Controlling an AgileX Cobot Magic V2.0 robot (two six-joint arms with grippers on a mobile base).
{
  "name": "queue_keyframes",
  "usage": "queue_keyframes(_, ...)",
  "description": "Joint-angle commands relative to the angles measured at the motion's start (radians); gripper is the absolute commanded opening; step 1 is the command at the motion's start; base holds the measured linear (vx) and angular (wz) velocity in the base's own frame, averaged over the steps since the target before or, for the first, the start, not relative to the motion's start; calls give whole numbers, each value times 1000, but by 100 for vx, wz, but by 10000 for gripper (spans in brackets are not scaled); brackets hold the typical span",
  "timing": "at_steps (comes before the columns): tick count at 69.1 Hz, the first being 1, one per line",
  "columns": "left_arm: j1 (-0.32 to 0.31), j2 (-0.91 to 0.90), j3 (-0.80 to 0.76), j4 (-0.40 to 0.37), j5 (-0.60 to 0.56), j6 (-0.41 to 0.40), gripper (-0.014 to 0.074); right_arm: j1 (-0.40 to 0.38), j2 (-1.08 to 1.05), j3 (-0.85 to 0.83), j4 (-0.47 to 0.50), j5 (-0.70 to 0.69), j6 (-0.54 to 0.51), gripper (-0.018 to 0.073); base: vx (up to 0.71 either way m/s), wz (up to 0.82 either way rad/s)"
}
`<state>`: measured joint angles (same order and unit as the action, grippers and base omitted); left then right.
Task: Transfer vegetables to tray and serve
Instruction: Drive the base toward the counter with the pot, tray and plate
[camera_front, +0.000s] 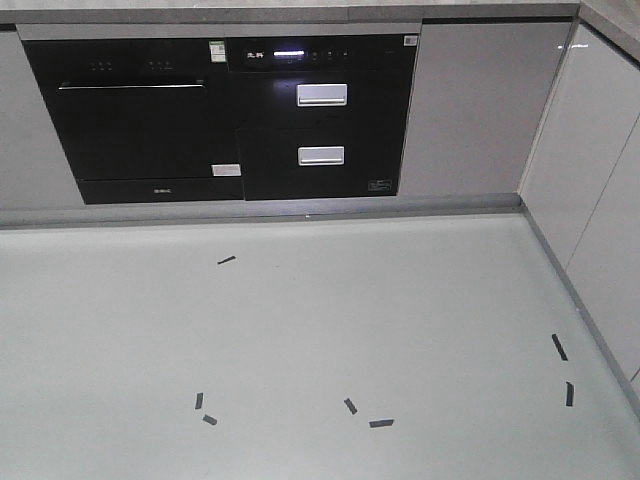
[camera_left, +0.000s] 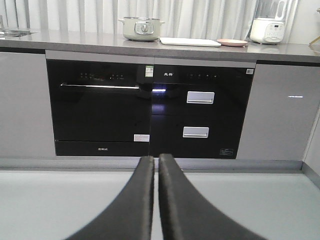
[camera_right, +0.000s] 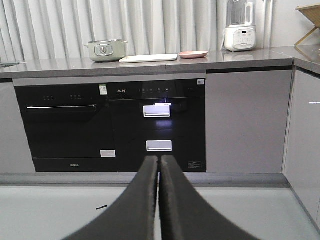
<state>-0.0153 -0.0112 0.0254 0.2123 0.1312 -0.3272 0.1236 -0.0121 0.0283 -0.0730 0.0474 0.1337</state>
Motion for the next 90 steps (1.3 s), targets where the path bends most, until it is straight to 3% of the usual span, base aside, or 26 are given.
queue_keyframes(1, -2, -13, 22, 0, -67, -10, -6, -7, -7, 15, -9, -73, 0, -3, 0, 0)
queue_keyframes(90, -2, -13, 22, 0, -67, -10, -6, -7, -7, 15, -9, -73, 0, -3, 5, 0)
